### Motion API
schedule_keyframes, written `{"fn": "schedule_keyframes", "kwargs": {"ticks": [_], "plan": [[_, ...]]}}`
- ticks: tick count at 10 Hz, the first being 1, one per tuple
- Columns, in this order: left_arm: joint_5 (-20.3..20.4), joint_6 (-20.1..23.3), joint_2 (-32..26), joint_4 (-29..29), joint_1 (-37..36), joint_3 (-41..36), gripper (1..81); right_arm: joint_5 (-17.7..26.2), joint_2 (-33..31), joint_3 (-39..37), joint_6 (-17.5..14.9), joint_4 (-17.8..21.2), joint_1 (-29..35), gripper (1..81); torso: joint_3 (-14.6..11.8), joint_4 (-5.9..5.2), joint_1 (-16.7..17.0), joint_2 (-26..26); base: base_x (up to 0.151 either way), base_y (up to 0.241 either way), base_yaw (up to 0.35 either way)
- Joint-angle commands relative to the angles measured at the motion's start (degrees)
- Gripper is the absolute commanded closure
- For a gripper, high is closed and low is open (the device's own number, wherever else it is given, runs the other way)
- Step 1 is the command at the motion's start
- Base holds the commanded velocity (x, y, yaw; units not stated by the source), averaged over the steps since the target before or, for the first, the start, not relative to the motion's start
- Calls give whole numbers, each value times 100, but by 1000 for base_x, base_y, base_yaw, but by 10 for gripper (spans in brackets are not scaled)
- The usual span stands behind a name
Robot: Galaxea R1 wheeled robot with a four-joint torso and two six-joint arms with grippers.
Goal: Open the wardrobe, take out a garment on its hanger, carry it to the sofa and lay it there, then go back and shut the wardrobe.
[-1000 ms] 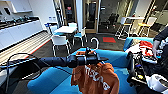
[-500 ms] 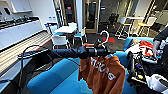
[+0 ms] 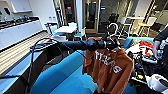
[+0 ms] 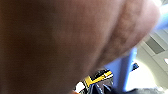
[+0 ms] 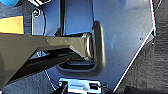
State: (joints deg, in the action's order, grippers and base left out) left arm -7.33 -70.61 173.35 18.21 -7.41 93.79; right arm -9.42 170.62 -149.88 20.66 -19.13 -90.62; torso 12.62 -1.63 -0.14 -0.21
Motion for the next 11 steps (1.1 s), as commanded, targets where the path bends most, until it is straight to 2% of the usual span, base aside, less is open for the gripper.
{"fn": "schedule_keyframes", "kwargs": {"ticks": [1, 4, 6, 8, 10, 11], "plan": [[74, 135, 550, -19, -1600, 559, 811, 301, 27, 13, -18, -47, 66, 10, 0, 0, 0, 0, 0, 0, 0], [-171, 135, 965, 15, -1680, 1114, 811, 301, 54, 22, -10, -30, 66, 10, 0, 0, -2, 2, 0, 0, 0], [-515, 161, 930, 165, -1548, 1273, 811, 301, 98, 13, -10, -47, 66, 10, 0, 0, 0, 2, 0, 0, 0], [-638, 161, 780, 305, -1329, 1378, 811, 301, 115, 22, -10, -56, 66, 10, 334, 0, 0, 2, 0, 0, 0], [-718, 161, 763, 473, -1092, 1660, 811, 301, 115, 22, -18, -56, 66, 10, 534, 0, 2, 0, 0, 0, 0], [-770, 170, 806, 560, -1013, 1790, 811, 301, 115, 22, -18, -56, 66, 10, 521, 0, 0, 2, 0, 0, 0]]}}
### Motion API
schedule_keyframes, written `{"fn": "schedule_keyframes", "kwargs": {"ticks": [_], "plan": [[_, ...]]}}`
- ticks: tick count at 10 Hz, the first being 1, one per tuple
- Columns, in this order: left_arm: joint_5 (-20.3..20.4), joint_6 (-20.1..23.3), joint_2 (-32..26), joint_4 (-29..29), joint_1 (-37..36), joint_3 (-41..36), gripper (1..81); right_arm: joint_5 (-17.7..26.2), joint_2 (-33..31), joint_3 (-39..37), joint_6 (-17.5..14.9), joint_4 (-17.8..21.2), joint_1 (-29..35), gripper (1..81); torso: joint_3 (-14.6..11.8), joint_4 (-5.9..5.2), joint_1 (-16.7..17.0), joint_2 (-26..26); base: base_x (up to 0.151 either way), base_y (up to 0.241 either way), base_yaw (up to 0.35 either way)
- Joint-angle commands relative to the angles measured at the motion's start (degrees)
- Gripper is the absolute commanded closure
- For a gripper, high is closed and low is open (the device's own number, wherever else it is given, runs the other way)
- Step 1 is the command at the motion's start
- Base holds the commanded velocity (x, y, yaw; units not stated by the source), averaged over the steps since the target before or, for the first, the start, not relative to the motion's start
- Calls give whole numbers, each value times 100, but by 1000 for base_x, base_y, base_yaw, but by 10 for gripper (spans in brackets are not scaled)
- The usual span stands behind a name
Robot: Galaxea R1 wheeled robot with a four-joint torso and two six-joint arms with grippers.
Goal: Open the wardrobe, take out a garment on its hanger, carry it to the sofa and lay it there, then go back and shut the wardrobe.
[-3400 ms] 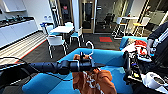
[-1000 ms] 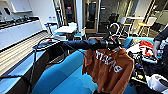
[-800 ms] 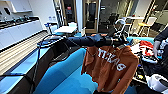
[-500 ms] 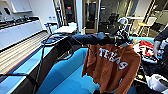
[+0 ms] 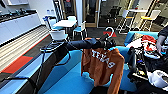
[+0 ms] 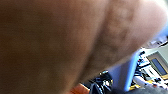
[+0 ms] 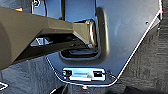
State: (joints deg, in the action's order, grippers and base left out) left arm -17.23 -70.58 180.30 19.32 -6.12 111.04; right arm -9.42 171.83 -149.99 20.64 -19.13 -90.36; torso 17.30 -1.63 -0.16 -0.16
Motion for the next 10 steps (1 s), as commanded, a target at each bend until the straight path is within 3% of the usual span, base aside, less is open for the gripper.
{"fn": "schedule_keyframes", "kwargs": {"ticks": [1, 6, 10], "plan": [[211, 168, 173, 519, -1071, 188, 811, 301, 3, 24, -16, -56, 47, 10, -11, 0, 0, 0, 0, 0, 0], [-88, 211, 470, 1047, -571, 1471, 811, 301, 3, 33, -16, -56, 39, 10, 59, 0, -5, 5, 0, 0, 0], [-131, 482, 149, 1056, -8, 1482, 811, 292, 21, 33, -7, -56, -5, 10, 61, 0, -5, 5, 0, 0, 0]]}}
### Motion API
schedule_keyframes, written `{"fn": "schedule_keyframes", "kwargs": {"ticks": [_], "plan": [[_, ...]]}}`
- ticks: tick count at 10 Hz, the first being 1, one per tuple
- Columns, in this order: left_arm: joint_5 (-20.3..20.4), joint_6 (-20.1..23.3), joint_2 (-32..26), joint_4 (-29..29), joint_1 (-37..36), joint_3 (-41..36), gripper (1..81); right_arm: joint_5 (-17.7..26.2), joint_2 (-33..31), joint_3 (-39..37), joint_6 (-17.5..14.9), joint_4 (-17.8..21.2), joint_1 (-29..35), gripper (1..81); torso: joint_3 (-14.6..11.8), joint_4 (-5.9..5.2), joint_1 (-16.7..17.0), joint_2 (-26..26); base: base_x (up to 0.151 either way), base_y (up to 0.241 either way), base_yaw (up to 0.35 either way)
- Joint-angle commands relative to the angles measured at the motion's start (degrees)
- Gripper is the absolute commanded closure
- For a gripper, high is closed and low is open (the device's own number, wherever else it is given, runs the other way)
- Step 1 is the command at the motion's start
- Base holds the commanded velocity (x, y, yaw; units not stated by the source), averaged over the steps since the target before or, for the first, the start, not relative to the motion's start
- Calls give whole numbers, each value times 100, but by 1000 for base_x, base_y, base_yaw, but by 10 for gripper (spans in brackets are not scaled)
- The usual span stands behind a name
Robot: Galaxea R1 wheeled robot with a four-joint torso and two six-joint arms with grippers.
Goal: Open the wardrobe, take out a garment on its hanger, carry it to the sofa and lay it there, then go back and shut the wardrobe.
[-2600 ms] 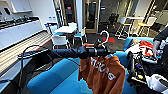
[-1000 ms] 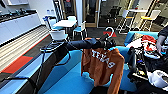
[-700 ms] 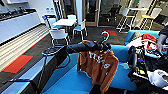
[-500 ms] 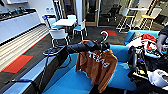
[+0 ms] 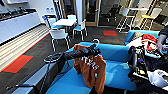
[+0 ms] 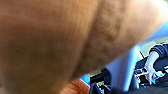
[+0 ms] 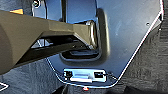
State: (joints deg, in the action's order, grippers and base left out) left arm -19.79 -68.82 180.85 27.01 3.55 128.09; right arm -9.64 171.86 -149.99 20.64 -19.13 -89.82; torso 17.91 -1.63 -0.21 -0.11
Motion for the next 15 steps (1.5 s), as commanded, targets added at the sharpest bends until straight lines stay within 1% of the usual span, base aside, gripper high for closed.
{"fn": "schedule_keyframes", "kwargs": {"ticks": [1, 2, 5, 6, 7, 8, 9, 10, 11, 12, 13, 14, 15], "plan": [[71, 464, -82, 287, -755, -222, 811, 314, 17, 33, -7, -56, -58, 10, 0, 0, 0, 0, 0, 0, 0], [54, 606, -250, 287, -535, -222, 811, 314, 17, 33, -7, -65, -67, 10, 0, 0, 0, 0, 0, 0, 0], [63, 677, -593, 304, -244, -222, 811, 314, 26, 33, -7, -65, -67, 10, 0, 0, 0, 0, 0, 0, 0], [63, 677, -655, 304, -218, -222, 811, 314, 26, 33, -7, -56, -76, 10, 0, 140, 0, 0, 0, 0, 0], [63, 677, -707, 304, -192, -222, 811, 314, 26, 33, -7, -47, -76, 10, 0, 430, 0, 0, 0, 0, 0], [63, 677, -751, 304, -139, -222, 811, 314, 26, 33, -7, -47, -76, 10, 0, 583, 0, 0, 0, 0, 0], [71, 677, -813, 304, -87, -222, 811, 314, 26, 33, -7, -56, -76, 10, 0, 198, 0, 0, 0, 0, 0], [71, 677, -875, 304, -34, -222, 811, 314, 26, 33, -7, -56, -76, 10, 0, 350, 0, 0, 0, 0, 0], [80, 677, -945, 304, 10, -240, 811, 314, 26, 33, -16, -65, -76, 10, 0, 363, 0, 0, 0, 0, 0], [106, 677, -1024, 304, 37, -240, 811, 314, 26, 33, -16, -56, -76, 10, 0, 110, 0, 0, 0, 0, 0], [115, 677, -1119, 304, 54, -240, 811, 314, 26, 33, -16, -56, -76, 10, 0, 45, 0, 0, 0, 0, 0], [124, 677, -1226, 296, 81, -240, 811, 306, 26, 33, -16, -56, -76, 10, 0, -53, 2, 0, 0, 0, 0], [124, 677, -1340, 296, 124, -258, 811, 314, 26, 41, -16, -56, -76, 10, 0, -239, 2, 0, 0, 0, 0]]}}
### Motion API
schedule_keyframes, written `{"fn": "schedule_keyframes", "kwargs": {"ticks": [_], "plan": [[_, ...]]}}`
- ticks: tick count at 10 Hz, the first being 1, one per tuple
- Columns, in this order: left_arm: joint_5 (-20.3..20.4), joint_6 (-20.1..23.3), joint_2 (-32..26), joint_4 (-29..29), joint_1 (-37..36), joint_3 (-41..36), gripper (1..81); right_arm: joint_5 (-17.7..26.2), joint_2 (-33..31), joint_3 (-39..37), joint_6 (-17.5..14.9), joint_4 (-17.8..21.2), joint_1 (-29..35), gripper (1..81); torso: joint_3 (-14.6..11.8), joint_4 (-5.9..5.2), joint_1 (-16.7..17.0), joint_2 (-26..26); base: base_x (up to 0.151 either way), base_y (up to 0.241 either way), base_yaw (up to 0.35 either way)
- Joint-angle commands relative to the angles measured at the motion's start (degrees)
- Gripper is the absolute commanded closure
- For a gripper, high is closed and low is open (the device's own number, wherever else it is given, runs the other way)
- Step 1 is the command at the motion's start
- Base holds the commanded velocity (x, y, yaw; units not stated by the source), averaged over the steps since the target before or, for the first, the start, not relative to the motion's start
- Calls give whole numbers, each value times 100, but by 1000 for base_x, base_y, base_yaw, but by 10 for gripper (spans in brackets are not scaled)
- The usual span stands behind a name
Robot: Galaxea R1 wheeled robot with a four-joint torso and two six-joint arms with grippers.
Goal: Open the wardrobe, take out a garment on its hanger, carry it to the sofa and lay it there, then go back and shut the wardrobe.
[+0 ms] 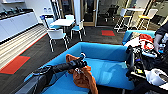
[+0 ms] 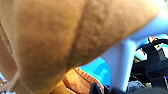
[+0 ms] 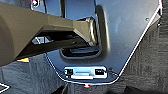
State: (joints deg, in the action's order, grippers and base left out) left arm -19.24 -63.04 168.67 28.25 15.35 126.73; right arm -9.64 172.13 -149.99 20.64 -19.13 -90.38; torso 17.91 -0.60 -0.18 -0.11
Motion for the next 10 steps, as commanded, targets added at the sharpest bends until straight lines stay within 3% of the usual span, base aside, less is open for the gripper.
{"fn": "schedule_keyframes", "kwargs": {"ticks": [1, 3, 4, 5, 6, 10], "plan": [[78, 99, -271, 181, -1011, -183, 811, 314, -1, 41, -16, -56, -20, 10, 0, -527, 0, 0, 0, 0, 0], [78, 99, -562, 181, -889, -395, 811, 314, -1, 33, -16, -56, -11, 10, 0, -936, 0, 0, 0, 0, 0], [69, 99, -703, 190, -827, -483, 811, 314, -1, 33, -16, -56, -11, 10, 0, -584, 0, 0, 0, 0, 0], [69, 116, -861, 199, -722, -553, 811, 314, -1, 33, -7, -56, -2, 10, 0, -790, 0, 0, 0, 0, 0], [78, 143, -1044, 303, -591, -623, 811, 314, 8, 33, -7, -56, -2, 10, 0, -914, 0, 0, 0, 0, 0], [96, 143, -1501, 427, -80, -738, 811, 314, 17, 33, -7, -48, -2, 10, 0, -955, 0, 0, 0, 0, 0]]}}
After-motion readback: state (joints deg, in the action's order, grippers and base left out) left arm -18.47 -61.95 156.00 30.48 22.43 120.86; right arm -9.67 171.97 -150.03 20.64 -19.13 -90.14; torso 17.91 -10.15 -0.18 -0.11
